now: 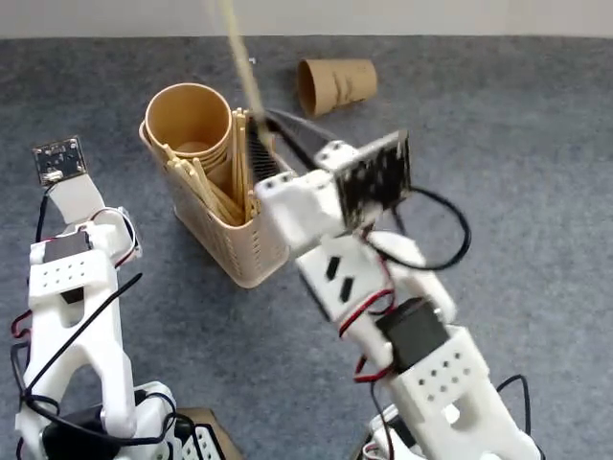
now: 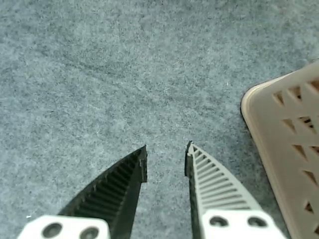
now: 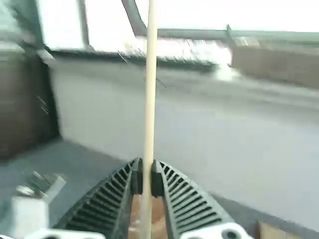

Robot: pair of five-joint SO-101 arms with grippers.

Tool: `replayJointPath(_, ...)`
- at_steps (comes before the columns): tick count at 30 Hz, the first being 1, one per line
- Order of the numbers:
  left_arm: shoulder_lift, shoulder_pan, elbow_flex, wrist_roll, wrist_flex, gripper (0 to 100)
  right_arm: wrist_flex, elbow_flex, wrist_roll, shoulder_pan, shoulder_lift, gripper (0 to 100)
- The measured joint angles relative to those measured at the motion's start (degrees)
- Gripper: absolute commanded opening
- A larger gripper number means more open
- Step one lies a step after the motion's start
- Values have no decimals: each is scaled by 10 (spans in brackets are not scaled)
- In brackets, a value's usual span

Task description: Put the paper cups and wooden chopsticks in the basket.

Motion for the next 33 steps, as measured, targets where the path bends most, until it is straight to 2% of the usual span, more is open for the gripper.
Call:
replayJointPath(6, 0, 0, 8, 0, -2, 154, -143, 29, -18, -26, 91, 5)
replayJointPath(13, 0, 0, 8, 0, -2, 154, -193, 38, -182, -29, 175, 8)
replayJointPath(20, 0, 0, 8, 0, -2, 154, -196, 40, -203, -29, 183, 178)
replayJointPath(27, 0, 0, 8, -2, -2, 154, -101, 32, -194, -29, 181, 181)
replayJointPath(30, 0, 0, 8, -2, -2, 154, -65, 16, -151, -29, 156, 181)
replayJointPath(33, 0, 0, 8, -2, -2, 154, 28, -19, -95, -27, 105, 181)
